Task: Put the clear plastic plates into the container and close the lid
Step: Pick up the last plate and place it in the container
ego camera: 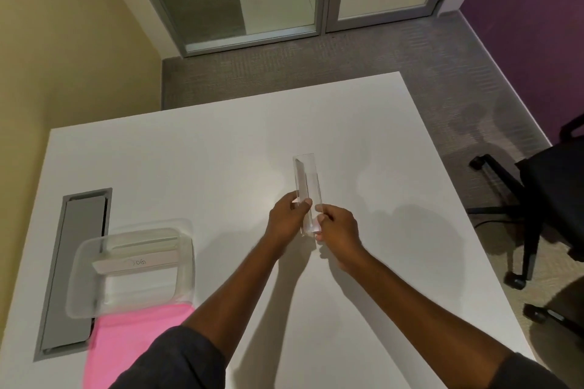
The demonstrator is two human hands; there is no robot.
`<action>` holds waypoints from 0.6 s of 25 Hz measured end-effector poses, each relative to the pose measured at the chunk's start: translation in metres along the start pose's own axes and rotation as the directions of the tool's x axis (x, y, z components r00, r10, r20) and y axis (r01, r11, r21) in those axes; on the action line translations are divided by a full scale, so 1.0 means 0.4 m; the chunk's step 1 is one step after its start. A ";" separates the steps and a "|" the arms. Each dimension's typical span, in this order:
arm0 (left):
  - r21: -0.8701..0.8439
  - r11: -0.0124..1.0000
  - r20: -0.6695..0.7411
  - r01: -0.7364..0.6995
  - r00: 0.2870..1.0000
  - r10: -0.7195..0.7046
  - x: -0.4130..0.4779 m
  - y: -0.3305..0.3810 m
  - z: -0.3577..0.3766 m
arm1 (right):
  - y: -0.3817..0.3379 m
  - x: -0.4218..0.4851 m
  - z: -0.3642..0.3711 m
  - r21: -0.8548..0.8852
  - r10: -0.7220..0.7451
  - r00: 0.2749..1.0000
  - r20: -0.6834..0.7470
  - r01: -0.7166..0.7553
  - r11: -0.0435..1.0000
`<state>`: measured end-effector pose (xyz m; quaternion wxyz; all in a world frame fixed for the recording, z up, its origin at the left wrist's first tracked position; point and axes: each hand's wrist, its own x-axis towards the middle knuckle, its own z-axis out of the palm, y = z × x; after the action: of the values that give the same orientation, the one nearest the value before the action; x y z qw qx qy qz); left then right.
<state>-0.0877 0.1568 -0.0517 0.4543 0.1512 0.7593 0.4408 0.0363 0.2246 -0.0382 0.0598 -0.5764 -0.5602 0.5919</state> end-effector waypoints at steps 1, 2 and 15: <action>-0.103 0.993 0.000 0.058 0.998 -0.059 0.003 0.001 -0.006 | 0.005 -0.009 -0.010 -0.008 -0.006 1.000 0.026 0.007 1.000; -0.195 0.975 0.007 0.104 0.995 -0.104 0.006 0.001 -0.014 | 0.011 -0.015 -0.020 0.011 -0.011 0.998 0.055 0.010 1.000; -0.625 0.758 -0.088 0.184 0.949 -0.303 -0.061 -0.004 -0.063 | -0.024 -0.080 -0.088 -0.347 -0.349 0.915 0.202 0.400 0.848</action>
<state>-0.0949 0.1271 -0.0342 0.4600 -0.1450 0.6281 0.6107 0.0677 0.2263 -0.0012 0.0241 -0.4160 -0.7689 0.4849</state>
